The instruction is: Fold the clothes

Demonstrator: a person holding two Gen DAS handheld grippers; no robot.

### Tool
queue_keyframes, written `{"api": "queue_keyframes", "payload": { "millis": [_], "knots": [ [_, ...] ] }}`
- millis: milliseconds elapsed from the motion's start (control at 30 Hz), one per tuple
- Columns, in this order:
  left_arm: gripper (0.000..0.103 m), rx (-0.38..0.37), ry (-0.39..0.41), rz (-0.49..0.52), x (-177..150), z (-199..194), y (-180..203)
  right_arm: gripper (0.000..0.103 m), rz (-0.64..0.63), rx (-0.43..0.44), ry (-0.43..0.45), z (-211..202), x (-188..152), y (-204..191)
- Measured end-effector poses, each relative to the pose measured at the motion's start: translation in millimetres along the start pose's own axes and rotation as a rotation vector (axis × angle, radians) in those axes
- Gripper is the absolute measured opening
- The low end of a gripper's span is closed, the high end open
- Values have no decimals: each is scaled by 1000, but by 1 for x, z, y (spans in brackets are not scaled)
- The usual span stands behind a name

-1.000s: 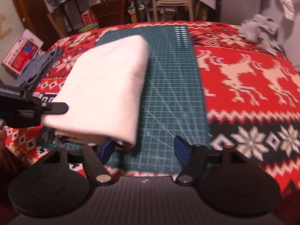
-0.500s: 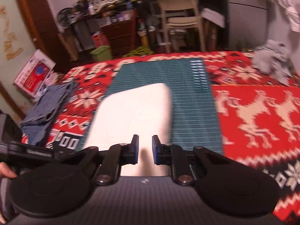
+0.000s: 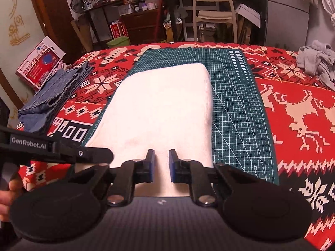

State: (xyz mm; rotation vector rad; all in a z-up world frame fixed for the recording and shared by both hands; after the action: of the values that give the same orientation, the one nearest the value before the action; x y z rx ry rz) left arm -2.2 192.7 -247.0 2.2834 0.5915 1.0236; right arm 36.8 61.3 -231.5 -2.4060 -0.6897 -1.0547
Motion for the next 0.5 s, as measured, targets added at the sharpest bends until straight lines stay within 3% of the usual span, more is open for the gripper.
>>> {"api": "queue_keyframes", "payload": {
  "millis": [100, 233, 300, 500],
  "knots": [
    [9, 68, 35, 79, 4, -15, 1, 14, 21, -3, 2, 0, -1, 1],
    [3, 119, 82, 78, 16, -37, -8, 14, 31, 0, 0, 1, 0, 2],
    [3, 107, 109, 79, 25, -44, -2, 14, 48, 7, 1, 1, 0, 3],
    [3, 32, 73, 70, 32, -2, 23, 14, 67, 12, -9, 2, 0, 4]
  ]
}}
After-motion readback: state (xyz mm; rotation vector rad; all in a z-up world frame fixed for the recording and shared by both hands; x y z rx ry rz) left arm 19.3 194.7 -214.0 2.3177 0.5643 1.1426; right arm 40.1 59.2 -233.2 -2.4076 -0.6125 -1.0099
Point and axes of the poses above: each gripper's, at about its wrist camera, not at the fingertips, and z roughly the way its jaws point, y to its right, x to its top, the point moved 9 cm from there along z, roughly the way its jaws point, and after that the axes turned 8 degrees about y, right-handed, at the moved point
